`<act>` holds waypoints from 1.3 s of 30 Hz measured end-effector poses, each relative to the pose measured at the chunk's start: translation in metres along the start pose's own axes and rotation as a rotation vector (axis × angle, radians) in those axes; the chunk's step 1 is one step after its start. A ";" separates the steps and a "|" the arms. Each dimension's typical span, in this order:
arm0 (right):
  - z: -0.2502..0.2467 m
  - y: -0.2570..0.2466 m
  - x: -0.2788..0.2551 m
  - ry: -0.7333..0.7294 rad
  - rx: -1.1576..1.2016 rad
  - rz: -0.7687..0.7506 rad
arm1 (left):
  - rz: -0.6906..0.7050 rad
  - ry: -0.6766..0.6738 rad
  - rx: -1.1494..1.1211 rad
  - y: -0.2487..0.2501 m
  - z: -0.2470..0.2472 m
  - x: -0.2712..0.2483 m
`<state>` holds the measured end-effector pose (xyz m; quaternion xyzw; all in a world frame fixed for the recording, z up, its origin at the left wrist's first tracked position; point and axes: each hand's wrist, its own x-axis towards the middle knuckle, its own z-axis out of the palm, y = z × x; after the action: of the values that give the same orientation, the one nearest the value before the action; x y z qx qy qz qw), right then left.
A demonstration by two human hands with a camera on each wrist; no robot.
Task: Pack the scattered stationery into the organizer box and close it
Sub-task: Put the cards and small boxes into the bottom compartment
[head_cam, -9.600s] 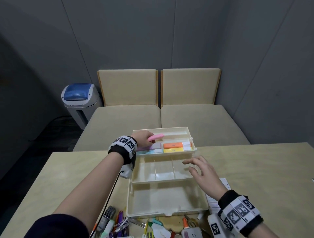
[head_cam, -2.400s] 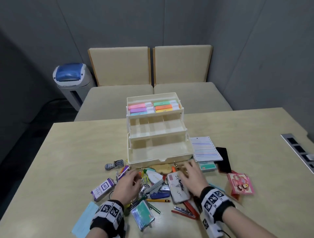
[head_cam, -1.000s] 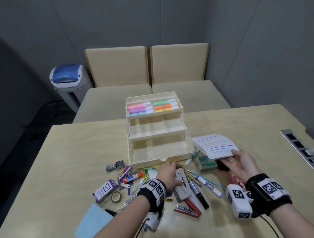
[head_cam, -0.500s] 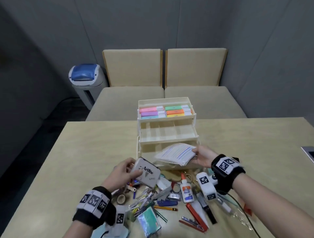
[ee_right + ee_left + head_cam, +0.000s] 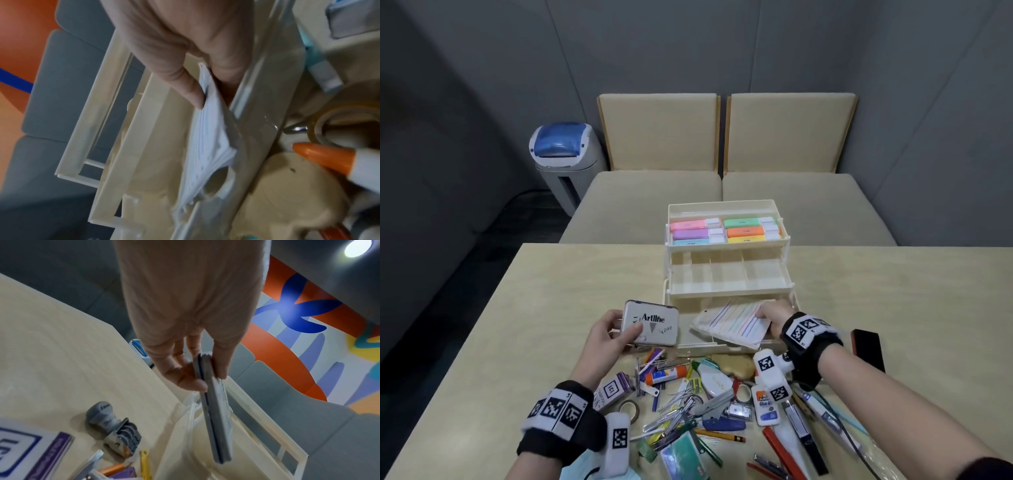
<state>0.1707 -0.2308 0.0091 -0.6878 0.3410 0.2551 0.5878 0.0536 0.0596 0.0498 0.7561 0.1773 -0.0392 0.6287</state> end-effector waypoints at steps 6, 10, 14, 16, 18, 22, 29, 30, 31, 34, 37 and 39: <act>0.001 0.002 0.006 -0.217 -0.092 0.045 | 0.006 0.023 -0.042 -0.001 0.003 0.003; 0.002 -0.005 0.003 -0.109 -0.208 0.034 | 0.002 0.033 -0.064 -0.002 0.006 0.001; 0.008 -0.008 0.006 -0.093 -0.383 0.039 | -0.002 0.033 -0.068 -0.004 0.004 -0.004; 0.011 -0.010 0.003 -0.071 -0.451 0.024 | -0.002 0.045 -0.051 -0.006 0.000 -0.006; 0.011 -0.008 0.007 -0.107 -0.561 -0.002 | -0.006 0.068 -0.035 -0.009 -0.004 -0.008; 0.005 0.000 0.029 -0.236 -0.449 0.124 | -0.010 0.118 -0.027 -0.018 -0.013 -0.012; 0.025 0.005 0.033 -0.104 -0.614 -0.099 | -0.032 0.152 -0.054 -0.032 -0.020 -0.018; 0.027 0.004 0.031 -0.091 -0.606 -0.102 | -0.031 0.151 -0.059 -0.032 -0.019 -0.019; 0.030 0.002 0.023 -0.085 -0.603 -0.108 | -0.029 0.152 -0.064 -0.032 -0.019 -0.020; 0.034 -0.001 0.017 -0.090 -0.564 -0.118 | -0.024 0.152 -0.079 -0.031 -0.019 -0.022; 0.034 0.000 0.015 -0.204 -0.505 -0.143 | -0.025 0.147 -0.083 -0.032 -0.018 -0.024; 0.030 -0.001 -0.003 -0.240 -0.570 -0.198 | -0.026 0.140 -0.086 -0.034 -0.016 -0.025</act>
<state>0.1709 -0.2006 0.0064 -0.8196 0.1157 0.3610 0.4295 0.0172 0.0742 0.0287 0.7271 0.2322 0.0134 0.6459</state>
